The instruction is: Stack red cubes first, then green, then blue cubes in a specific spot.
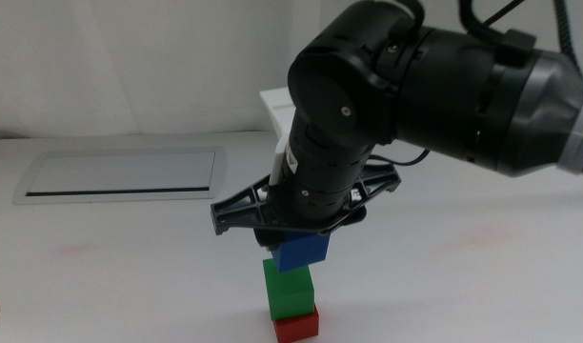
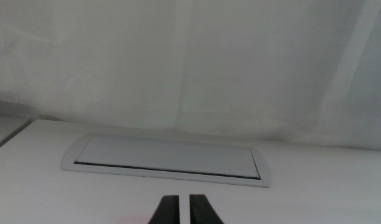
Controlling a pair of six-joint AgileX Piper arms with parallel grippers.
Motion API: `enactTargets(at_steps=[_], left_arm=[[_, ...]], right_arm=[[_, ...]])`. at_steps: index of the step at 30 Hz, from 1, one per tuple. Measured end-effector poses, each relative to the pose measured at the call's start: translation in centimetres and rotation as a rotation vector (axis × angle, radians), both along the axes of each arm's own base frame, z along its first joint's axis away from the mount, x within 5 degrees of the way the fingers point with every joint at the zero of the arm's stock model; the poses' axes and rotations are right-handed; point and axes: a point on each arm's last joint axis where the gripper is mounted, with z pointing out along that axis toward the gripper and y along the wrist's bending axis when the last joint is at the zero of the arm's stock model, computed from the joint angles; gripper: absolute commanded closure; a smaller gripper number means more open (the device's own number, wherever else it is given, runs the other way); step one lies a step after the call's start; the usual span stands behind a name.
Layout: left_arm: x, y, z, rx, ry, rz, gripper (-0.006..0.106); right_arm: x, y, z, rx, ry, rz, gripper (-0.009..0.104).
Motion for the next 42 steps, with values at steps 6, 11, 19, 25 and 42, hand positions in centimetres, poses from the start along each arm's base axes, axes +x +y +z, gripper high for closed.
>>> enactTargets(at_steps=[6,11,19,25,42], left_arm=[[0.0,0.0,0.0,0.0,0.0,0.0,0.103],[0.0,0.0,0.0,0.0,0.0,0.0,0.103],[0.0,0.0,0.0,0.0,0.0,0.0,0.103],[0.0,0.0,0.0,0.0,0.0,0.0,0.103],[0.0,0.0,0.1,0.004,-0.008,0.0,0.103]], right_arm=[[-0.4,0.8,-1.0,-0.002,0.043,-0.001,0.097],[-0.8,1.4,-1.6,-0.014,0.054,0.016,0.097],[-0.9,2.1,-3.2,-0.056,0.054,0.006,0.097],[-0.6,2.3,-3.9,-0.08,0.046,-0.002,0.097],[-0.5,2.6,-4.3,-0.085,0.053,-0.002,0.061]])
